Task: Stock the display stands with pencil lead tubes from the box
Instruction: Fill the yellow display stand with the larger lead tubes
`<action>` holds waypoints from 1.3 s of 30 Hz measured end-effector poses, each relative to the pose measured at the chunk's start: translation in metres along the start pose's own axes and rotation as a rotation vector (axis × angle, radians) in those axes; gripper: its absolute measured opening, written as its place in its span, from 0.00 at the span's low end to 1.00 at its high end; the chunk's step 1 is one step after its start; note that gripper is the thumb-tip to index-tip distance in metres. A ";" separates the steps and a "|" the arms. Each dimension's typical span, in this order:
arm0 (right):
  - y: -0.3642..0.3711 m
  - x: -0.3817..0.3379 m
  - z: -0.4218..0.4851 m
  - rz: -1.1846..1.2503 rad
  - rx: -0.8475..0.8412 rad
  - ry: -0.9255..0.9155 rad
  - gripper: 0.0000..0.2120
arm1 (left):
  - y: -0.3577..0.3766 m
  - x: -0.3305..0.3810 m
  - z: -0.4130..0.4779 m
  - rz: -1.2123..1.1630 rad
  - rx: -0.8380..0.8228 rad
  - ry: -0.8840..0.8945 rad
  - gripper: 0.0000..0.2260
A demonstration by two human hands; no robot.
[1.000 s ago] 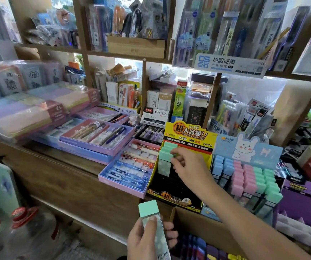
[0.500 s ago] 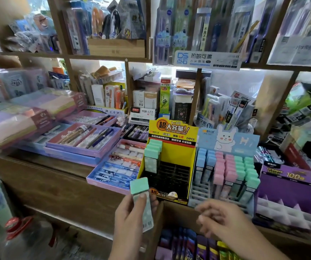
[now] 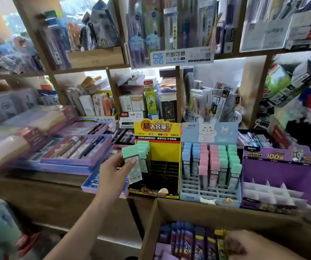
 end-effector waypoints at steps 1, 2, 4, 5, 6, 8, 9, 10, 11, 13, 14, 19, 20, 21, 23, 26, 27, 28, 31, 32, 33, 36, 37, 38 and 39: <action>0.003 0.009 0.002 0.018 0.017 -0.010 0.16 | -0.001 -0.001 0.004 -0.004 0.007 0.000 0.08; 0.007 0.010 -0.002 0.003 -0.006 -0.017 0.17 | -0.001 -0.002 0.008 -0.021 0.014 -0.014 0.09; 0.012 0.018 0.003 -0.051 -0.015 0.015 0.18 | 0.001 -0.006 0.015 -0.039 0.009 -0.037 0.11; 0.013 0.024 0.009 -0.045 -0.002 0.022 0.17 | 0.002 -0.007 0.018 -0.040 -0.003 -0.043 0.11; 0.013 0.026 0.010 -0.067 0.005 0.022 0.15 | 0.003 -0.009 0.020 -0.037 -0.017 -0.048 0.11; 0.009 0.029 0.009 -0.047 0.037 0.025 0.13 | 0.003 -0.015 0.024 -0.010 -0.041 -0.053 0.12; 0.009 0.031 0.011 -0.023 0.042 0.018 0.15 | 0.002 -0.018 0.025 0.011 -0.051 -0.054 0.12; 0.008 0.032 0.011 -0.014 0.034 0.029 0.17 | 0.002 -0.021 0.026 0.035 -0.061 -0.051 0.12; 0.008 0.033 0.011 -0.023 0.029 0.040 0.19 | 0.001 -0.023 0.027 0.059 -0.071 -0.042 0.12; 0.006 0.033 0.014 -0.018 0.036 0.076 0.17 | 0.001 -0.025 0.027 0.111 -0.081 -0.019 0.13; 0.006 0.036 0.014 -0.021 0.039 0.091 0.16 | 0.001 -0.026 0.028 0.134 -0.078 -0.008 0.13; 0.010 0.039 0.015 -0.032 0.016 0.122 0.20 | -0.001 -0.031 0.029 0.213 -0.069 0.024 0.11; 0.011 0.039 0.015 -0.038 -0.002 0.127 0.22 | -0.001 -0.030 0.029 0.233 -0.075 0.034 0.11; 0.013 0.041 0.014 -0.034 -0.017 0.137 0.24 | -0.001 -0.030 0.030 0.251 -0.080 0.041 0.10; 0.013 0.041 0.014 -0.030 -0.028 0.145 0.24 | -0.003 -0.029 0.030 0.288 -0.087 0.045 0.10; 0.012 0.040 0.013 -0.026 -0.022 0.147 0.23 | -0.005 -0.026 0.032 0.319 -0.099 0.059 0.10; 0.012 0.040 0.012 -0.024 -0.024 0.151 0.23 | -0.005 -0.025 0.032 0.327 -0.105 0.065 0.10; 0.012 0.040 0.012 -0.023 -0.028 0.154 0.23 | -0.005 -0.024 0.032 0.337 -0.112 0.069 0.11; 0.012 0.040 0.012 -0.019 -0.036 0.165 0.24 | 0.000 -0.025 0.030 0.381 -0.142 0.075 0.10; 0.012 0.041 0.012 -0.017 -0.037 0.166 0.24 | 0.001 -0.025 0.029 0.401 -0.149 0.078 0.10; 0.013 0.042 0.012 -0.015 -0.040 0.171 0.23 | 0.003 -0.025 0.028 0.422 -0.154 0.082 0.10; 0.013 0.043 0.011 -0.006 -0.050 0.176 0.22 | 0.004 -0.025 0.024 0.496 -0.155 0.100 0.09; 0.013 0.042 0.011 -0.003 -0.058 0.178 0.22 | 0.003 -0.025 0.023 0.513 -0.146 0.098 0.07; 0.013 0.042 0.012 0.000 -0.063 0.180 0.22 | 0.002 -0.027 0.023 0.523 -0.133 0.089 0.05; 0.013 0.041 0.011 0.006 -0.069 0.185 0.23 | 0.001 -0.028 0.023 0.529 -0.120 0.080 0.03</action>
Point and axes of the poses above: each hand's wrist, its own z-axis towards the middle knuckle, its own y-axis out of the palm, x = y × z, the point moved 10 cm from there along z, towards the middle knuckle, and after that the axes turned 9 degrees about y, right-handed, at the moved point
